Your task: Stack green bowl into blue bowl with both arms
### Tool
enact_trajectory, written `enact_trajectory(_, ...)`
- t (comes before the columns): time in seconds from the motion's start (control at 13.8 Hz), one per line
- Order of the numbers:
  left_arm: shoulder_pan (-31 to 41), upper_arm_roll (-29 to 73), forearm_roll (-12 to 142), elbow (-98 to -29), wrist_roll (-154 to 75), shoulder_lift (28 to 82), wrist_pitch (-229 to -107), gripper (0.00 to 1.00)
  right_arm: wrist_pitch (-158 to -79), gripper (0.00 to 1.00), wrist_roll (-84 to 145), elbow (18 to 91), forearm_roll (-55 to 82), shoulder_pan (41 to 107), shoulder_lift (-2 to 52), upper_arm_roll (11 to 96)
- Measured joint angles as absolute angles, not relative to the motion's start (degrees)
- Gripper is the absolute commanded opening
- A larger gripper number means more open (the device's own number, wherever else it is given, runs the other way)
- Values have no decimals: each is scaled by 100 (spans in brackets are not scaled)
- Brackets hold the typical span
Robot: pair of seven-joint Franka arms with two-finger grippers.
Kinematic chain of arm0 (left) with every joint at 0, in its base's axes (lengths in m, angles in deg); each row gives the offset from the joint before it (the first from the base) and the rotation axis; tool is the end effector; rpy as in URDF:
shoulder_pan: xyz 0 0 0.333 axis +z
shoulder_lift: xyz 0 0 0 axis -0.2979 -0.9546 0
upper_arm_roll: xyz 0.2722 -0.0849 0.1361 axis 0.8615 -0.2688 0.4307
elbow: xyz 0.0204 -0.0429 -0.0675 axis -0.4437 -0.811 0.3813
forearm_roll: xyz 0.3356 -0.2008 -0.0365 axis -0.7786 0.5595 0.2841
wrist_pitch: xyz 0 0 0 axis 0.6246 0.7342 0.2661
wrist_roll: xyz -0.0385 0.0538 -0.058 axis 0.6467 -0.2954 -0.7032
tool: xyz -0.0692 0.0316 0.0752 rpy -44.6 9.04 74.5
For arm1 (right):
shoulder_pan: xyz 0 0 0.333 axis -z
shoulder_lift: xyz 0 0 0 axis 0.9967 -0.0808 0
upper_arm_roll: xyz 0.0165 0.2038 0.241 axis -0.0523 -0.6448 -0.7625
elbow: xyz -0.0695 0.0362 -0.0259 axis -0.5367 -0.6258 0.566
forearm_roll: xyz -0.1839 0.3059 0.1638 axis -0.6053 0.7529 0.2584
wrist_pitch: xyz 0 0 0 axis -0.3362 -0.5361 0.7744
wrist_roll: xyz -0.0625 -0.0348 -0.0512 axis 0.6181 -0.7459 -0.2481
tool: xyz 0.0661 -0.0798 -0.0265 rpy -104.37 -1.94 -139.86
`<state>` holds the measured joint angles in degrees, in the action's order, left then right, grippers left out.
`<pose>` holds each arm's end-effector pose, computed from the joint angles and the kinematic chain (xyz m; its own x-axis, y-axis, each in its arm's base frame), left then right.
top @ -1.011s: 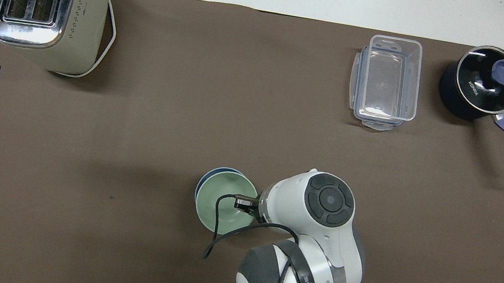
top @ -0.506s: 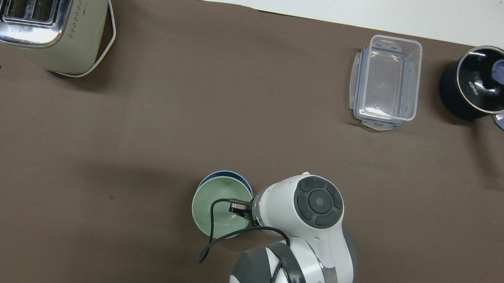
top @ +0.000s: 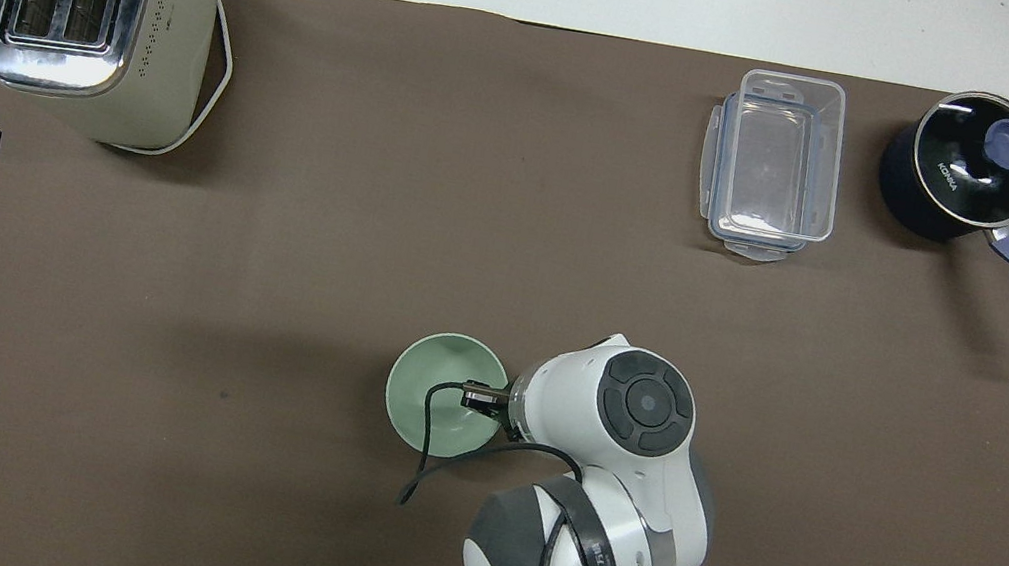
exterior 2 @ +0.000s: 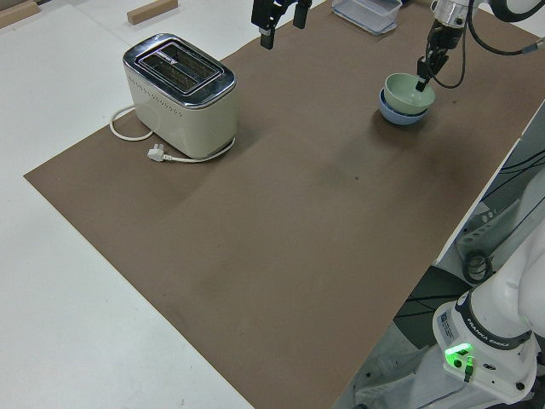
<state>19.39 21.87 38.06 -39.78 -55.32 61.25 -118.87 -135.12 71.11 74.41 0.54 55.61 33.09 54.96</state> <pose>0.5711 -0.0068 0.6290 0.9998 -0.0190 0.0085 -0.0188 -0.9996 -0.0229 0.4512 0.3309 0.3453 0.9846 -0.1370 -0.1086 -0.1584 -0.9622 -0.2214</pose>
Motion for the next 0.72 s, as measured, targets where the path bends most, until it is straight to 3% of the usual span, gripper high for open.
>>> enact_trajectory(0.29,1939,2187,3806,-3978,-5532,6125,-11887,100,-13572,3,7111,7441,54,5562,3235,5504)
enact_trajectory(0.36,1939,2187,3806,-3978,-5532,6125,-11887,100,-13573,14,7111,7441,54,5562,3234,5505)
enact_trajectory(0.43,1939,2187,3806,-3978,-5532,6125,-11887,100,-13573,38,7111,7441,44,5562,3233,5505)
enact_trajectory(0.51,1939,2187,3806,-3978,-5532,6125,-11887,100,-13573,54,7111,7440,24,5562,3232,5505)
enact_trajectory(0.72,1939,2187,3806,-3978,-5532,6125,-11887,100,-13573,73,7110,7389,-15,5562,3237,5505)
